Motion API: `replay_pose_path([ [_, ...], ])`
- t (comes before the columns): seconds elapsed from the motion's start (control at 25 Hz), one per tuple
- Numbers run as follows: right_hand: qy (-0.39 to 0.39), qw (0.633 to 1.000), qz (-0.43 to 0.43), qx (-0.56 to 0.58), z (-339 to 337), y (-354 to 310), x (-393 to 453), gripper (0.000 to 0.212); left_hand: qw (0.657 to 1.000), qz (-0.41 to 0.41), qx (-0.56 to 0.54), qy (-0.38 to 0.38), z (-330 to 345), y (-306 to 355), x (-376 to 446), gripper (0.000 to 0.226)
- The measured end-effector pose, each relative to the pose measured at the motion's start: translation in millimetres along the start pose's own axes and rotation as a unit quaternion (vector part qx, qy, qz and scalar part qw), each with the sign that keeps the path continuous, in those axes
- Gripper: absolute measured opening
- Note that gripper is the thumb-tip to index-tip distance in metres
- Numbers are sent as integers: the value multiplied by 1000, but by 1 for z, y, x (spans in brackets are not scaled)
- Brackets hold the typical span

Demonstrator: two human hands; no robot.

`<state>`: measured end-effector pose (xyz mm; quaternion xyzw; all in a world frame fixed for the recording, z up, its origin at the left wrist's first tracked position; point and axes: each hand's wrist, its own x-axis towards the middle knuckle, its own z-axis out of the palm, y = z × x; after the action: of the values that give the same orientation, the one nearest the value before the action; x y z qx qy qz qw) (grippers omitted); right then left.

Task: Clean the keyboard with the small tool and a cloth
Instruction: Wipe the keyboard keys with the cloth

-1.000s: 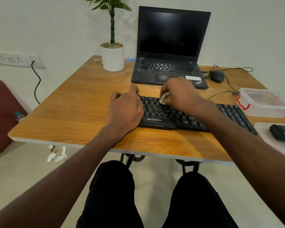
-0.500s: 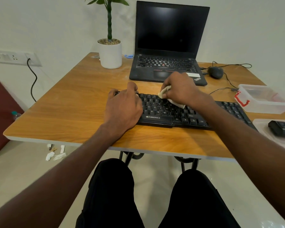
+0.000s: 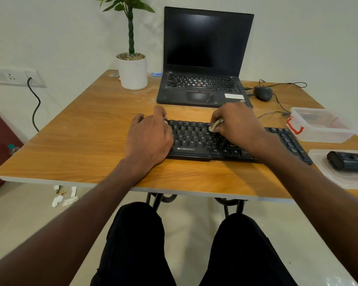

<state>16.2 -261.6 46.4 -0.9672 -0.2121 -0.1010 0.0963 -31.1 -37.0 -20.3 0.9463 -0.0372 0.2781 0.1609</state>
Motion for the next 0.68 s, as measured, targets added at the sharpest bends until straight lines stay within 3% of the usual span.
replay_pose_path([
  [0.12,28,999,0,-32,3,-13,4,14,1000,4,-5,-6,0,0,1,32],
  [0.24,7,999,-34,-24,9,-29,7,18,1000,7,-2,-8,-1,0,1,38],
  [0.36,-11,1000,6,12,-4,-2,-1,15,1000,4,0,-8,0,0,1,32],
  [0.52,18,998,14,-56,-2,-10,-5,12,1000,6,6,-8,1,0,0,28],
  [0.68,32,998,-44,38,6,-43,11,11,1000,7,5,-1,0,0,0,27],
])
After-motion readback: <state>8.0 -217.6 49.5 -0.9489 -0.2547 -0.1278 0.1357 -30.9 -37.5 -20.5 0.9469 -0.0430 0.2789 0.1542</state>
